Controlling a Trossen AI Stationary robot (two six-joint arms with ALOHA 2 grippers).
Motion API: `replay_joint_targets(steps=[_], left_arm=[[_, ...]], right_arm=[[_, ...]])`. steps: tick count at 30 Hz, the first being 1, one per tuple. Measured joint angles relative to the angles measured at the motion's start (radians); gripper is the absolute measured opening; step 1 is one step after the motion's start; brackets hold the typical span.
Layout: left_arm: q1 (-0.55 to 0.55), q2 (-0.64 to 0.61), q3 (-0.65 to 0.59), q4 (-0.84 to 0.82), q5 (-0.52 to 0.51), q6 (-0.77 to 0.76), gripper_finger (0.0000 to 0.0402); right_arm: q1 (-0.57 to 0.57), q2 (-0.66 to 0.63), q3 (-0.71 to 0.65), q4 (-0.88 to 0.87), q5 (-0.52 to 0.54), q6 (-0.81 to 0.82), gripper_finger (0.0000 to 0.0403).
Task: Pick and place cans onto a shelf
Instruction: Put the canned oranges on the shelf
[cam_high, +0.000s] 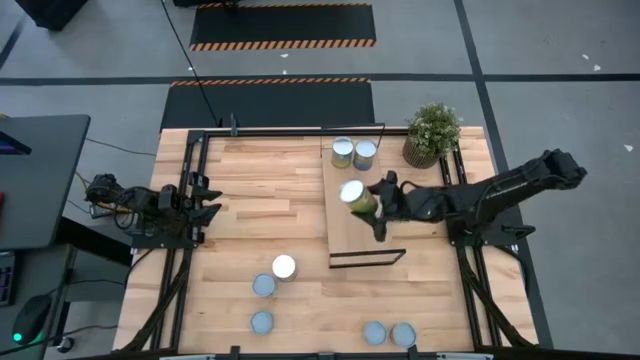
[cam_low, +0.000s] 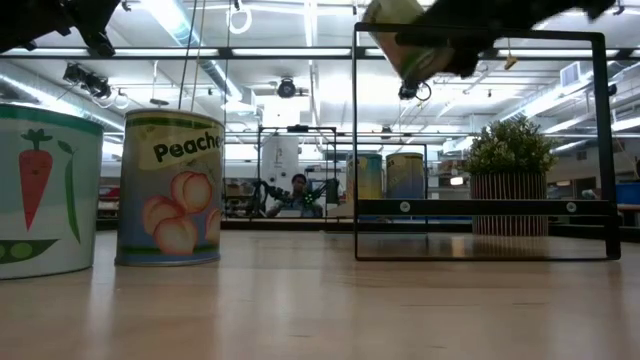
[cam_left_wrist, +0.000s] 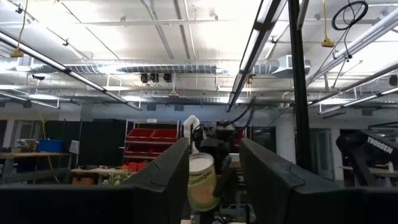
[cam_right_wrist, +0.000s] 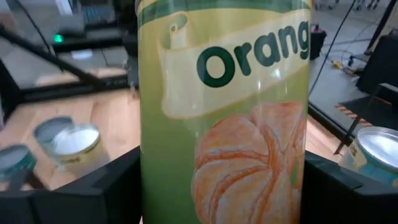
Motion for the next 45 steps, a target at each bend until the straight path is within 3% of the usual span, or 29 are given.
replay_joint_targets(steps=[7,12,23,30,37,45], left_arm=[[0.0,0.0,0.0,0.002,0.0,0.123,0.0149],[0.0,0.0,0.0,0.009,0.0,0.126,0.0149],[0.0,0.0,0.0,0.007,0.0,0.089,0.0149],[0.0,0.0,0.0,0.031,0.0,0.091,0.0149],[0.001,0.0,0.0,0.034,-0.003,0.076,0.0149],[0.001,0.0,0.0,0.024,0.0,0.038,0.0149]], right_arm=[[-0.169,-0.037,-0.208,0.274,-0.127,-0.046,0.0321],[-0.241,-0.037,-0.286,0.343,-0.163,-0.033,0.0321],[-0.29,-0.023,-0.353,0.42,-0.249,0.023,0.0321],[-0.291,-0.018,-0.443,0.534,-0.246,0.087,0.0321],[-0.263,-0.017,-0.534,0.637,-0.122,0.117,0.0321],[-0.275,0.047,-0.556,0.706,-0.117,0.096,0.0321]])
